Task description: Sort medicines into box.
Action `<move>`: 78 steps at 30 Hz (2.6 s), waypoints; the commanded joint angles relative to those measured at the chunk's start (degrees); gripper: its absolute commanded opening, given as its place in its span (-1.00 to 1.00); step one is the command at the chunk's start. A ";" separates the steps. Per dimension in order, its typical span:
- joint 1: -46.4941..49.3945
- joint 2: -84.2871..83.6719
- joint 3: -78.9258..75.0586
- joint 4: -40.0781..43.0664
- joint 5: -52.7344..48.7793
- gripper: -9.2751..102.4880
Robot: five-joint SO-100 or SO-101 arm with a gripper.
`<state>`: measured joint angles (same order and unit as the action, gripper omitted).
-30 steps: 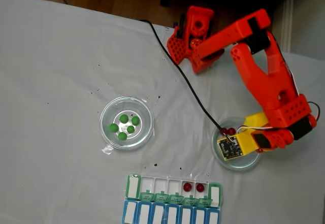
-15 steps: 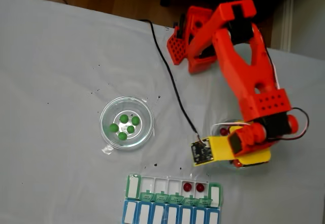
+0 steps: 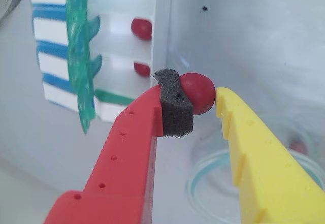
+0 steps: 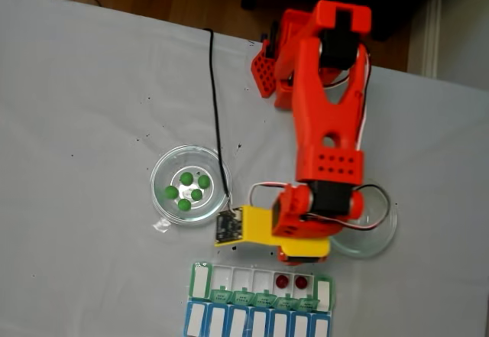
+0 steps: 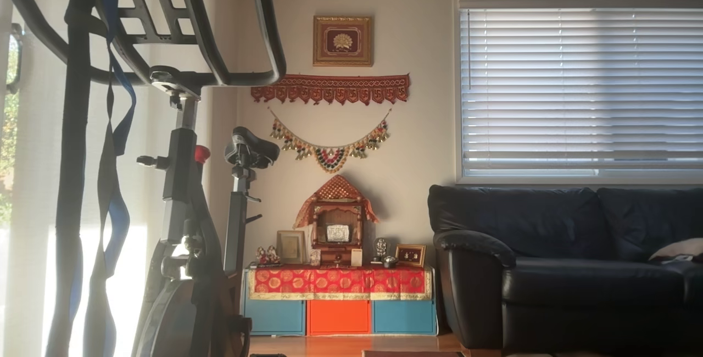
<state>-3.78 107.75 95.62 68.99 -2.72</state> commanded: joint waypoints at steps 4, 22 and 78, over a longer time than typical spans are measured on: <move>3.16 4.83 -0.09 -6.15 -2.29 -0.81; 3.43 -11.43 -12.83 -11.51 -1.14 -0.81; 2.81 0.18 -7.47 -11.16 -4.13 -0.81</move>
<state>-1.23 98.35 90.18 56.25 -6.77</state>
